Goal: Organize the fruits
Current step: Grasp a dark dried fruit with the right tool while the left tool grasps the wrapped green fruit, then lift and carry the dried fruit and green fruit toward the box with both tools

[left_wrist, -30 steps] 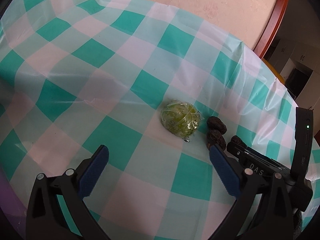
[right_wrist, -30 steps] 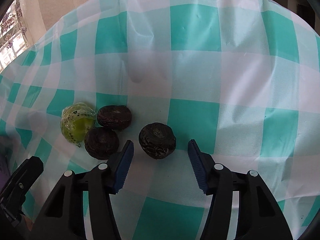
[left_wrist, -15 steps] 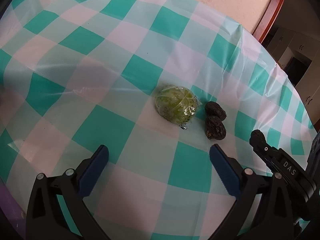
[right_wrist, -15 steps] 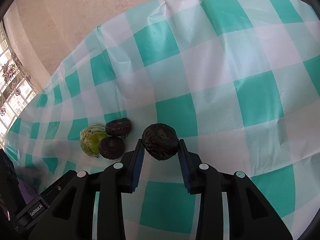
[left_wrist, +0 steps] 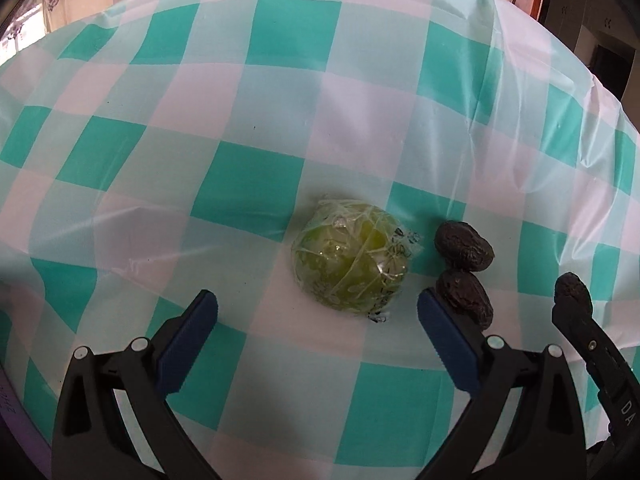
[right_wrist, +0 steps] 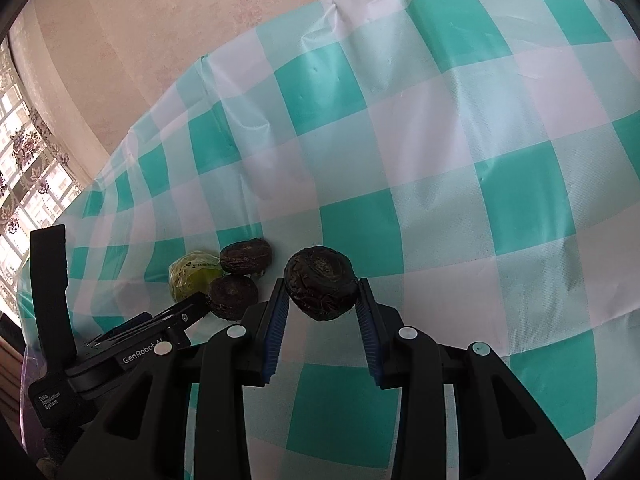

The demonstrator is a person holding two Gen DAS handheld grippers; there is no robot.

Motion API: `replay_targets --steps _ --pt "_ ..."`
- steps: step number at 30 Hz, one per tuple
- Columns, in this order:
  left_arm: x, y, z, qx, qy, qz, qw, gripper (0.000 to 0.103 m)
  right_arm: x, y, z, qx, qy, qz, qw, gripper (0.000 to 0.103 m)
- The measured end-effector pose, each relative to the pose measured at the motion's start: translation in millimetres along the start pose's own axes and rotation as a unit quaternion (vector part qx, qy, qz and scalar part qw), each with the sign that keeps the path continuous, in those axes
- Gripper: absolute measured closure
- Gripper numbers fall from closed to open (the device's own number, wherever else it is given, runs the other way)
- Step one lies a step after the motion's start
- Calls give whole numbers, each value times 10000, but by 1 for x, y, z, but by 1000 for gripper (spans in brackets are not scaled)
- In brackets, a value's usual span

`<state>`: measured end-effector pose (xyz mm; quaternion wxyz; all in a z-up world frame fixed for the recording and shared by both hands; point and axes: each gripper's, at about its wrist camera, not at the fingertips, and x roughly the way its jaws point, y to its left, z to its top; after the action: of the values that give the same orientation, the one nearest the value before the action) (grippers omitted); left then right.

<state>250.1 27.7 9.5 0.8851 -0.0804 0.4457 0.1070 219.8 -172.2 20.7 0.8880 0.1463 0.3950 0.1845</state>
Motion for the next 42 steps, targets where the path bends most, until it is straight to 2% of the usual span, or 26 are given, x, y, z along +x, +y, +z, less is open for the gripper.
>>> replay_targets --steps 3,5,6,7,8,11,14,21,25,35,38,40,42 --pt "8 -9 10 289 22 -7 9996 8 1 1 0 -12 22 -7 10000 68" --pt "14 -8 16 289 60 -35 9996 23 0 1 -1 0 13 -7 10000 68" --pt "16 -9 18 359 36 41 9993 28 0 1 -1 -3 11 -3 10000 68" --pt "16 -11 19 437 -7 -4 9990 36 1 2 -1 -10 12 1 10000 68" --pt "14 -13 18 548 -51 -46 9985 41 1 3 -1 -13 19 -3 10000 68" --pt "11 -13 16 545 -120 -47 9984 42 1 3 -1 -6 21 13 10000 68" --pt "0 4 15 87 -379 -66 9992 42 1 3 -1 -6 20 21 10000 68" --pt "-36 33 -19 -887 -657 56 9939 42 3 2 0 33 53 -32 10000 68" --pt "-67 48 -52 -1157 -612 -142 9913 42 3 2 0 20 30 16 10000 68" --pt "-130 33 -152 -376 -772 -169 9962 42 2 2 -1 -33 30 90 9999 68" --pt "-143 31 -169 -231 -1012 -247 9943 42 2 2 -1 -32 30 99 9999 68" --pt "-149 35 -172 -245 -1200 -452 9914 42 2 2 -1 -35 38 94 9999 68" --pt "-150 37 -171 -333 -1215 -523 9907 42 2 2 -1 -24 33 88 10000 68"
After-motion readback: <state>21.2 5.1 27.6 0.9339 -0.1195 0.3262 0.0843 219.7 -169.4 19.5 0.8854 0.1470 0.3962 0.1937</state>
